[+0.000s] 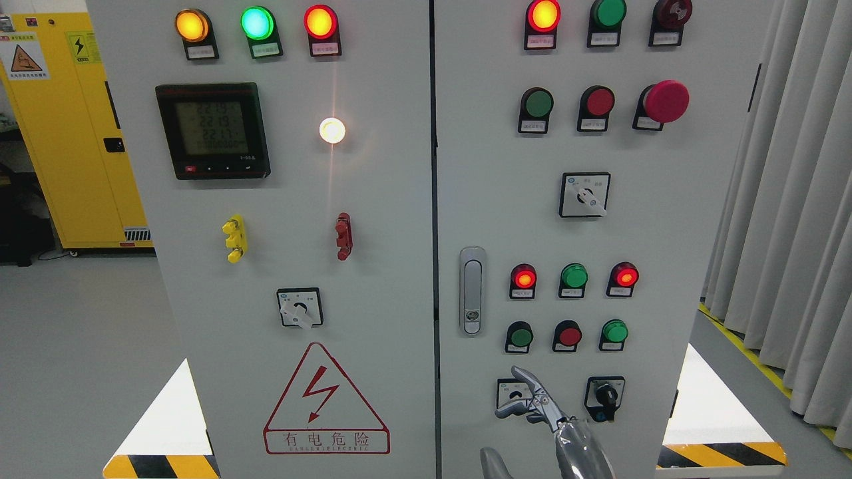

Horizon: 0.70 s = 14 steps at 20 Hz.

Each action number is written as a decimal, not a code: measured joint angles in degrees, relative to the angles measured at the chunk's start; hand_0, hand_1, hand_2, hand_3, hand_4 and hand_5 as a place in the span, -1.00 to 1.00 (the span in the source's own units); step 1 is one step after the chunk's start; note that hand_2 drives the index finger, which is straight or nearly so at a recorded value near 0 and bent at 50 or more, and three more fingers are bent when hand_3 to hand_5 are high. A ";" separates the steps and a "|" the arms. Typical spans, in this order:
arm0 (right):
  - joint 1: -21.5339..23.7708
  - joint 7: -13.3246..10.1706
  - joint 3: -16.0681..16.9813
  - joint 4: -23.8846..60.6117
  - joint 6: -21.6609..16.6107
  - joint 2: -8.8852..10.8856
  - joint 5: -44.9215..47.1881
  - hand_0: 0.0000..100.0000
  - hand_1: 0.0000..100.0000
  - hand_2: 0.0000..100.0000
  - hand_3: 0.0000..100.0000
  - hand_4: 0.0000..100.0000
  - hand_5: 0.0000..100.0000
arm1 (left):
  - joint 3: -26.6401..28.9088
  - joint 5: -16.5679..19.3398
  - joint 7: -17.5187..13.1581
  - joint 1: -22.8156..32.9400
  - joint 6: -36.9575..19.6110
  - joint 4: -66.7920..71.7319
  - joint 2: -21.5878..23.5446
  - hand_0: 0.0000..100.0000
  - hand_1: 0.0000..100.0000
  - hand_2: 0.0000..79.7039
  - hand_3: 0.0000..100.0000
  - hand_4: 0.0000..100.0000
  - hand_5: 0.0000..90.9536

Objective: Release door handle
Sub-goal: 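Raise the right hand up toward the silver door handle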

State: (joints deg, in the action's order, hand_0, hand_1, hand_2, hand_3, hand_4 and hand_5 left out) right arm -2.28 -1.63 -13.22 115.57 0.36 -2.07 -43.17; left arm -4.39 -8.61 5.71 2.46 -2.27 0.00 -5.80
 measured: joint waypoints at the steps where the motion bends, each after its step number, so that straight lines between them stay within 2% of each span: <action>1: -0.33 -1.83 -0.37 -0.44 0.00 -0.37 -3.56 -0.19 0.02 -0.78 1.00 1.00 1.00 | 0.00 0.00 0.00 0.00 0.00 0.00 0.00 -0.76 0.11 -1.00 -1.00 -1.00 -1.00; 3: -1.07 -4.60 -1.05 -1.44 -0.01 -1.12 -9.87 -0.10 0.00 -0.77 1.00 1.00 1.00 | 0.00 0.00 0.00 0.00 0.00 0.00 0.00 -0.76 0.11 -1.00 -1.00 -1.00 -1.00; 5: -1.96 -5.98 -1.69 -2.37 -0.01 -1.74 -14.68 -0.07 0.00 -0.79 1.00 1.00 1.00 | 0.00 0.00 0.00 0.00 0.00 0.00 0.00 -0.76 0.11 -1.00 -1.00 -1.00 -1.00; 14: -6.01 -9.37 -4.99 -7.01 2.56 -3.64 -31.52 -0.03 -0.03 -0.88 1.00 1.00 1.00 | 0.00 0.00 0.00 0.00 0.00 0.00 0.00 -0.76 0.11 -1.00 -1.00 -1.00 -1.00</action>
State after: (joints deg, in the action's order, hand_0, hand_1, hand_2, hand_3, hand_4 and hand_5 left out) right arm -8.29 -11.00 -18.21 108.56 2.92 -5.70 -74.69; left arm -4.39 -8.61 5.71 2.46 -2.27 0.00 -5.80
